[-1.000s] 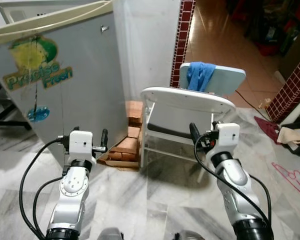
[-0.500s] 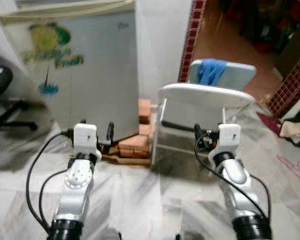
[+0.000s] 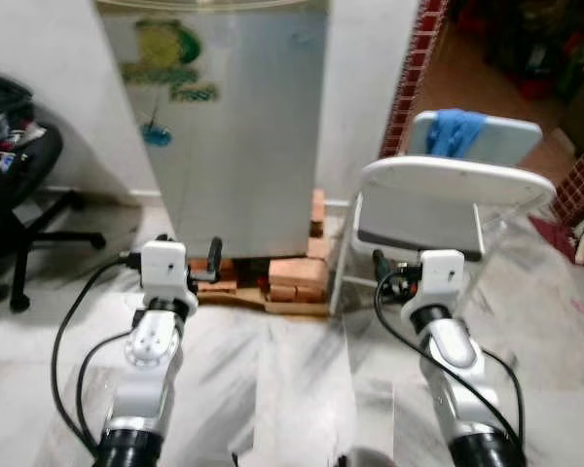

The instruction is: Restocking fridge

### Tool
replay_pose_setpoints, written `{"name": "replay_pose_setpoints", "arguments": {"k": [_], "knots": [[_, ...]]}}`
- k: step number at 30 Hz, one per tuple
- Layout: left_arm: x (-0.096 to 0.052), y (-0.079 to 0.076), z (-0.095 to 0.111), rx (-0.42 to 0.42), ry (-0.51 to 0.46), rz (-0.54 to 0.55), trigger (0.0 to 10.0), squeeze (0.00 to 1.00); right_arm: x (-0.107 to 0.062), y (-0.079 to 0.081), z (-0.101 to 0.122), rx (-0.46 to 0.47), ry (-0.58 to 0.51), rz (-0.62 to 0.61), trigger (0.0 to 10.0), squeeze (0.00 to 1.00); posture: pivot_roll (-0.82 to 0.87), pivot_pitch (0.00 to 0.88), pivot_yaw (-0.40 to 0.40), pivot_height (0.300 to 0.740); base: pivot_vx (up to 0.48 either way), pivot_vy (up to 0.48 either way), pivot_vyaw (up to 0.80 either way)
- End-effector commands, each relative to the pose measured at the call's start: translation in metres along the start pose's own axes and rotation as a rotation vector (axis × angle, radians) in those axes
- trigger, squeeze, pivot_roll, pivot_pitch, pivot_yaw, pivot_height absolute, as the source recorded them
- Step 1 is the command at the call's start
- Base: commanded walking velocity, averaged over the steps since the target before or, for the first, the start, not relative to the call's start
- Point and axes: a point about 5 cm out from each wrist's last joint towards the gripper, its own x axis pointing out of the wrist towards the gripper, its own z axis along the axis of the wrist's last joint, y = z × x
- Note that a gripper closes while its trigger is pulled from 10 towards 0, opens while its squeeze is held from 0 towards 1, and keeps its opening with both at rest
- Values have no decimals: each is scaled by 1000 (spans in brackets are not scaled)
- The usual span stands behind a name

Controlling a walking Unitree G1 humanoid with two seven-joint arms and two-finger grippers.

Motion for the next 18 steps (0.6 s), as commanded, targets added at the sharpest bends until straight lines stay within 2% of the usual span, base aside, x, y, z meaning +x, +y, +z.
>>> {"name": "replay_pose_setpoints", "arguments": {"k": [1, 9, 18], "knots": [[3, -10, 5, -20, -19, -32, 10000, 0, -2, -14, 4, -22, -5, -39, 10000, 0, -58, 0, -13, 740, 0, 480, -587], [5, -11, 9, -35, -49, -51, 10000, 0, -2, -15, 4, -20, -7, -23, 10000, 0, -58, 0, -17, 740, 0, 478, -708], [6, -13, 10, -45, -48, -64, 10000, 0, -2, -15, 4, -25, -9, -20, 10000, 0, -60, 0, -12, 740, 0, 461, 0]]}}
